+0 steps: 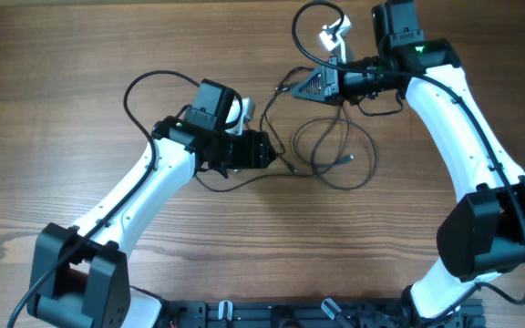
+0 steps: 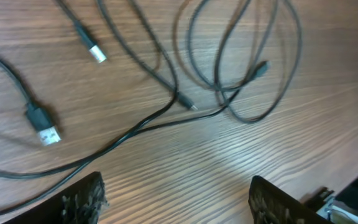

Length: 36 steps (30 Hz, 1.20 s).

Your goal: Untangle cables

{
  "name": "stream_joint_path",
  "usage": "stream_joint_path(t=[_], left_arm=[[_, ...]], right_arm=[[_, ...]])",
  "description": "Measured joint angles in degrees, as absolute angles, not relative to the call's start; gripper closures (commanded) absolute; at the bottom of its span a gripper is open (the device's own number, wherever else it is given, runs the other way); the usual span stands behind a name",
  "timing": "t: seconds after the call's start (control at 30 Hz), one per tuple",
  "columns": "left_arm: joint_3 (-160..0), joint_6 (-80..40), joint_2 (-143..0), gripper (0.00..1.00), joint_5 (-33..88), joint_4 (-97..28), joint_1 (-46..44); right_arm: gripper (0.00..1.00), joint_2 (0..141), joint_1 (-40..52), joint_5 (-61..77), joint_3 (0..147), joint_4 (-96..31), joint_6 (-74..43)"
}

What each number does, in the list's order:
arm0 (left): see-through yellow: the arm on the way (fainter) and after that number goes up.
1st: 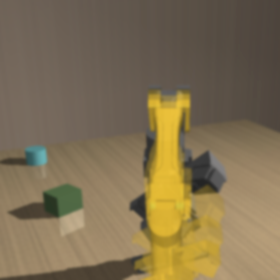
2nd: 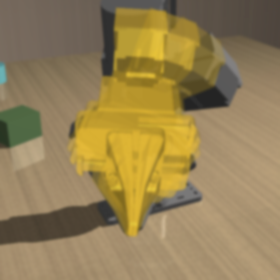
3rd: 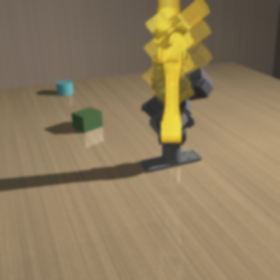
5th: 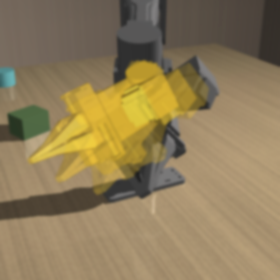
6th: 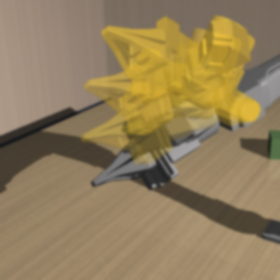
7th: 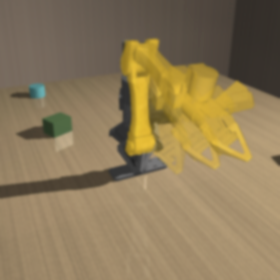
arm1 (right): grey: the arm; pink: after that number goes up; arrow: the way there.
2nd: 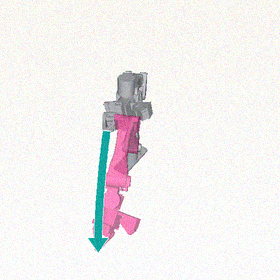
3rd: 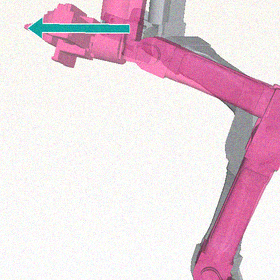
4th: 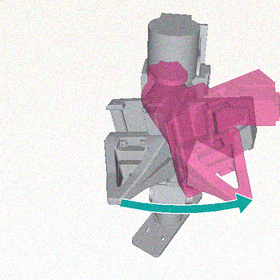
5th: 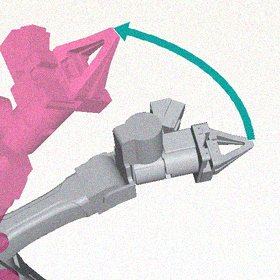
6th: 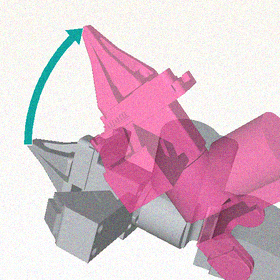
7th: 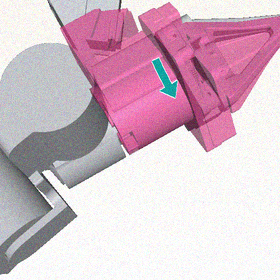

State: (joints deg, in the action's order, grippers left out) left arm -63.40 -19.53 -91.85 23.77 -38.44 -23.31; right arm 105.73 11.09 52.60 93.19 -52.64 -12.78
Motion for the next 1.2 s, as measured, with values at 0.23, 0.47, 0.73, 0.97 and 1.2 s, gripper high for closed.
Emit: stream_joint_path(t=[0.23,0.47,0.73,0.97,1.2], left_arm=[[-63.37,-20.40,-91.88,0.21,17.85,-39.81,-23.31],[-63.37,-21.34,-93.69,0.22,17.17,-41.50,-23.31],[-63.37,-21.39,-93.86,0.23,17.15,-41.58,-23.31],[-63.37,-21.56,-93.86,0.23,16.95,-41.58,-23.31],[-63.37,-21.58,-93.86,0.23,16.95,-41.58,-23.31]], right_arm=[[0.68,105.73,11.11,19.81,93.19,-59.20,-13.82],[0.68,106.41,10.76,3.25,93.17,-56.31,-12.95],[0.67,112.84,10.57,2.52,93.14,-53.80,-10.11],[0.67,115.83,10.57,4.49,93.14,-48.84,-9.74],[0.67,120.03,10.57,5.54,93.14,-47.53,-9.72]])
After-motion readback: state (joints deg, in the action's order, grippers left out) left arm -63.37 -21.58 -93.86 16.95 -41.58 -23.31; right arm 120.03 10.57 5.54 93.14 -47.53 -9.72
